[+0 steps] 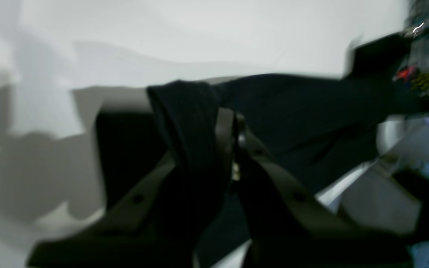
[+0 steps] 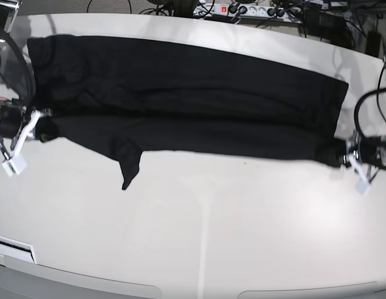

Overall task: Layout the t-shirt on the table in an organized manner, then fold the t-shirt properly
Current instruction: 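Lift the hem corners with both grippers and fold them over onto the collar side, then release and regrasp the folded strip's end with the right gripper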

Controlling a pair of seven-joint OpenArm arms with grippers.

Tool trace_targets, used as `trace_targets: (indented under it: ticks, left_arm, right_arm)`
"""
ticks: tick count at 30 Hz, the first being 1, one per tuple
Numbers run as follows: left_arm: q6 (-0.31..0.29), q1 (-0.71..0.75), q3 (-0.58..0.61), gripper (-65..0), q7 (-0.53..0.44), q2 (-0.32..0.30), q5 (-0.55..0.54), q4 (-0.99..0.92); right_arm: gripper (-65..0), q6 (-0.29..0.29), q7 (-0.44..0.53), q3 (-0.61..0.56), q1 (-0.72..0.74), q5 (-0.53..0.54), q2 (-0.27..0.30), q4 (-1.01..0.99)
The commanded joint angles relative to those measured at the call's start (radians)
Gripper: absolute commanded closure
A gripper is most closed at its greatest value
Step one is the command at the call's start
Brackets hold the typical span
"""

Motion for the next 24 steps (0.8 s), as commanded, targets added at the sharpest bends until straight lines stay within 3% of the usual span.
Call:
trace_targets:
  ticks: [1,6,12,17,18,22,24]
  left_arm:
    - [-0.007,-0.015,0.019,0.0,-0.006,-0.033,-0.017,0.013]
    - [-0.007,0.011,0.104,0.0,-0.010,-0.043,-0.017,0.013]
    - [-0.007,0.018,0.106,0.0,-0.090,-0.045,0.022,0.013]
    - [-0.007,0.023,0.106,0.0,-0.080,-0.042,0.018,0.013]
    - [-0.007,0.027,0.106,-3.2,-0.081,-0.043,0.018,0.013]
    - [-0.007,0.069,0.106,-32.6,-0.082,-0.049,0.018,0.013]
    - [-0.007,0.098,0.106,-36.0,-0.086,-0.048,0.018,0.013]
  right_arm:
    - [0.0,0.005,0.030,0.008,0.005,-0.010,0.020,0.017]
    - [0.0,0.005,0.074,0.008,-0.009,-0.073,0.020,0.017]
    - [0.0,0.005,0.076,0.008,-0.035,-0.106,0.018,0.017]
    - [0.0,0.005,0.075,0.007,-0.042,-0.103,0.014,0.017]
    - [-2.9,0.005,0.074,0.007,-0.042,-0.103,0.015,0.017]
    - [-33.0,0.001,0.074,0.008,-0.040,-0.103,0.025,0.020]
    - [-36.4,-0.036,0.076,0.008,-0.035,-0.096,0.039,0.031]
